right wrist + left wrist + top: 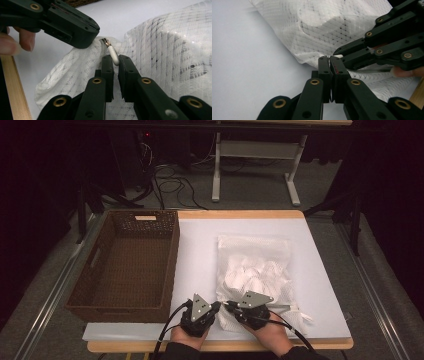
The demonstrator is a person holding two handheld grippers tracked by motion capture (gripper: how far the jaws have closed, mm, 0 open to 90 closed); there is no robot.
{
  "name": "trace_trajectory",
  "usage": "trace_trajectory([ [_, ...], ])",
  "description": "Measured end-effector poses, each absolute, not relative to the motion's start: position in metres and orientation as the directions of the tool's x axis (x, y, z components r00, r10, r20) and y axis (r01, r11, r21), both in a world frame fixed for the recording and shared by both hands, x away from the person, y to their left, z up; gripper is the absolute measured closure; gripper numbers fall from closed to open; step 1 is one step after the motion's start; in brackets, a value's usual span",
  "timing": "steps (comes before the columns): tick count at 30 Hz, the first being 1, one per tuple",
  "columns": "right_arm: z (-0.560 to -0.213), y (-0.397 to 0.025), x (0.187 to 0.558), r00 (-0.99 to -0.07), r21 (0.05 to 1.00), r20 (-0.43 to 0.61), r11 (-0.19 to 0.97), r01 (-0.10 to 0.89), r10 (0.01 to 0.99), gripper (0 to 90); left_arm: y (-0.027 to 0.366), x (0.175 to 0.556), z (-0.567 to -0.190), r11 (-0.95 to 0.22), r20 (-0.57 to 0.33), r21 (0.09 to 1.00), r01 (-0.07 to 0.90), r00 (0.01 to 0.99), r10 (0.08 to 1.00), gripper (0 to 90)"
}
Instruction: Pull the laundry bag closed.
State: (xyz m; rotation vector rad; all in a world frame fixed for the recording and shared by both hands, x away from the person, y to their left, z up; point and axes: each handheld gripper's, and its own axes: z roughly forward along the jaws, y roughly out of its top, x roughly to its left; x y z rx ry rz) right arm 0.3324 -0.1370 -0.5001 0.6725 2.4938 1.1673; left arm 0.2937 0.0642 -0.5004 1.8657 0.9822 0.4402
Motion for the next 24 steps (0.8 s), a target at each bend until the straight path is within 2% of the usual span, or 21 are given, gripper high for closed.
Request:
trace_trajectory([
  [4, -0.500, -0.137, 0.329, -0.846, 0.779, -0.089, 0.566, 0.269, 0.525, 86.2, 0.066, 0.297, -0.504, -0.232, -0.125, 0.848, 0.477, 0.605, 0.786, 84.3],
  [10, -0.497, -0.139, 0.326, -0.846, 0.785, -0.101, 0.564, 0.255, 0.523, 87.0, 0.067, 0.304, -0.511, -0.231, -0.156, 0.822, 0.520, 0.597, 0.787, 70.9],
  [18, -0.496, -0.142, 0.324, -0.848, 0.789, -0.125, 0.570, 0.230, 0.515, 87.0, 0.066, 0.316, -0.516, -0.218, -0.234, 0.802, 0.555, 0.629, 0.741, 65.7],
  [21, -0.496, -0.143, 0.323, -0.846, 0.785, -0.125, 0.573, 0.235, 0.519, 87.0, 0.064, 0.318, -0.516, -0.231, -0.234, 0.805, 0.547, 0.650, 0.723, 71.2],
  [22, -0.496, -0.144, 0.323, -0.845, 0.786, -0.131, 0.574, 0.230, 0.518, 86.9, 0.063, 0.317, -0.516, -0.240, -0.219, 0.809, 0.536, 0.654, 0.725, 79.4],
  [24, -0.496, -0.145, 0.322, -0.843, 0.786, -0.128, 0.572, 0.236, 0.523, 85.8, 0.062, 0.317, -0.514, -0.247, -0.198, 0.815, 0.523, 0.653, 0.731, 86.1],
])
